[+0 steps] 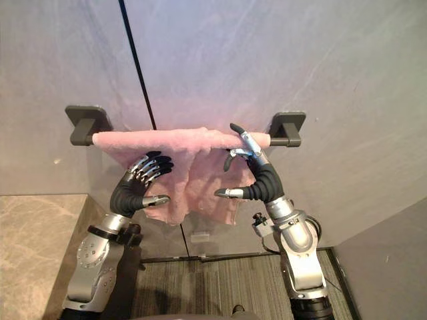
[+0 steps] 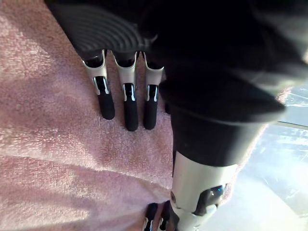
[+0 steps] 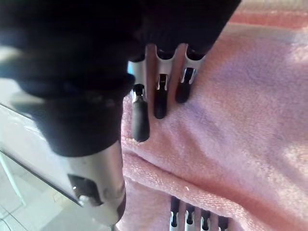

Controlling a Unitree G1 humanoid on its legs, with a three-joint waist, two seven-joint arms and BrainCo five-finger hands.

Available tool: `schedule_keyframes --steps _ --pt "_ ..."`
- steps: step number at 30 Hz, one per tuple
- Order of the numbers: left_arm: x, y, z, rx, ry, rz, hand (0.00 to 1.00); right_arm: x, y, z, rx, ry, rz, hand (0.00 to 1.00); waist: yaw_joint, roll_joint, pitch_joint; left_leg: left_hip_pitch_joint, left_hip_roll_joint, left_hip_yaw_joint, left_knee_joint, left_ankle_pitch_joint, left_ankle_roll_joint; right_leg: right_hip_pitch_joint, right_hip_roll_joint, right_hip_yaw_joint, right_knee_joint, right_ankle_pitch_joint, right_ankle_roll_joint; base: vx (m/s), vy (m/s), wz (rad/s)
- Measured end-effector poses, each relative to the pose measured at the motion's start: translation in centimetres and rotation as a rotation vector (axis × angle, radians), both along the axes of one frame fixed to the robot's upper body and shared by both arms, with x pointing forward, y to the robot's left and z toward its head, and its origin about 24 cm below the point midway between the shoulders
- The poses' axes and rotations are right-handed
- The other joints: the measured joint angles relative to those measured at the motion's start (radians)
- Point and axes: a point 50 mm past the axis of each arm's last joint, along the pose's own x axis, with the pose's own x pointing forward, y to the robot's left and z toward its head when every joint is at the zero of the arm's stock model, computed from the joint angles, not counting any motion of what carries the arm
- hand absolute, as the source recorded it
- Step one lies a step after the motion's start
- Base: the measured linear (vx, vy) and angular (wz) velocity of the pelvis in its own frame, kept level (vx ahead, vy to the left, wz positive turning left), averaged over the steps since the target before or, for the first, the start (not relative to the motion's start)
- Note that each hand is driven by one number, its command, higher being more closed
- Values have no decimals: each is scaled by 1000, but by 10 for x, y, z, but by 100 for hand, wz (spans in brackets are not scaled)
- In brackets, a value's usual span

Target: Organize washtable

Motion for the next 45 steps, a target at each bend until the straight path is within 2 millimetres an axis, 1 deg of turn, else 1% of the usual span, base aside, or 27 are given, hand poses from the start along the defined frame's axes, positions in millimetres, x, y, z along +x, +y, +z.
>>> schedule_keyframes --steps 4,8,10,13,15,24,28,35,38,45 --pt "0 4 1 0 -2 23 0 0 -2 -2 -3 13 -12 0 0 1 1 6 0 -5 2 0 0 9 0 -2 0 0 0 0 0 2" --pt "0 15 2 1 -9 80 0 0 -8 -2 2 17 -40 0 1 8 5 9 0 -7 2 0 0 13 -1 -3 0 -1 0 0 0 1" --pt "-2 22 1 2 -10 115 0 0 -13 -2 6 15 -62 0 1 11 6 9 0 -8 2 0 0 13 -1 -3 0 -1 0 0 0 0" --pt "-4 24 0 1 -7 126 0 0 -20 -1 17 10 -105 0 2 11 6 8 0 -9 2 0 0 13 -1 -4 0 -1 0 0 0 0" --pt "-4 30 2 2 -13 152 0 -2 -28 -3 47 17 -151 0 1 11 6 9 0 -9 2 0 0 13 -1 -4 0 -1 0 0 0 0" --pt "-5 35 1 -14 -12 194 0 -6 -50 -7 138 28 -289 0 0 12 6 9 0 -9 2 0 0 14 -1 -4 0 -1 0 0 0 0" --pt "-9 39 -2 -22 3 224 0 -11 -58 -11 220 47 -331 0 -2 12 6 9 0 -10 3 0 0 15 -1 -4 0 -1 0 0 0 0" --pt "-12 41 -6 -41 16 248 0 -14 -63 -13 255 56 -347 0 -2 17 3 10 0 -11 7 0 0 18 -1 -4 0 -1 0 0 0 0" --pt "-14 47 -6 -46 19 280 0 -18 -67 -17 292 66 -372 0 -2 22 -1 13 1 -12 7 0 0 22 -1 -4 0 -1 0 0 0 0" --pt "-27 51 -19 -85 73 331 0 -24 -77 -21 309 77 -442 0 -2 24 -1 14 1 -13 8 -1 -1 25 -1 -4 0 -1 0 0 0 0"
